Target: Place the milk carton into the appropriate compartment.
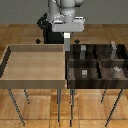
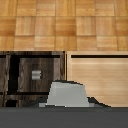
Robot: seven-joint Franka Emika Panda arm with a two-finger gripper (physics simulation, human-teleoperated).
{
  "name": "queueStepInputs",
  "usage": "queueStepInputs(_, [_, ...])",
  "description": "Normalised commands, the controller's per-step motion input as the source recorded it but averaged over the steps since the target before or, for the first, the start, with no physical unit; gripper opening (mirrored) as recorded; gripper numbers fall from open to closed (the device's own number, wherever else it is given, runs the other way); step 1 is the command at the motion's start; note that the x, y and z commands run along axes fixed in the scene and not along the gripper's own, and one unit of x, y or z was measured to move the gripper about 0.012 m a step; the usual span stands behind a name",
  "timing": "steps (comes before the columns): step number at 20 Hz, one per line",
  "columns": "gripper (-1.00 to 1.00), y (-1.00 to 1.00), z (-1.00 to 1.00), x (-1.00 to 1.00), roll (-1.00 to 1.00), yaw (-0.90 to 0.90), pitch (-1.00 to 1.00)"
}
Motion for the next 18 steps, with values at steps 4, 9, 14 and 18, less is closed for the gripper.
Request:
queueStepInputs(4, [-1.00, 0.50, 0.00, -0.38, 0.00, 0.00, 0.00])
queueStepInputs(9, [-1.00, 0.00, 0.00, -1.00, 0.00, 0.00, 0.00])
queueStepInputs(14, [-1.00, 0.03, 0.00, -0.80, 0.00, 0.00, 0.00])
queueStepInputs(18, [-1.00, 1.00, 0.00, 0.00, 0.00, 0.00, 0.00])
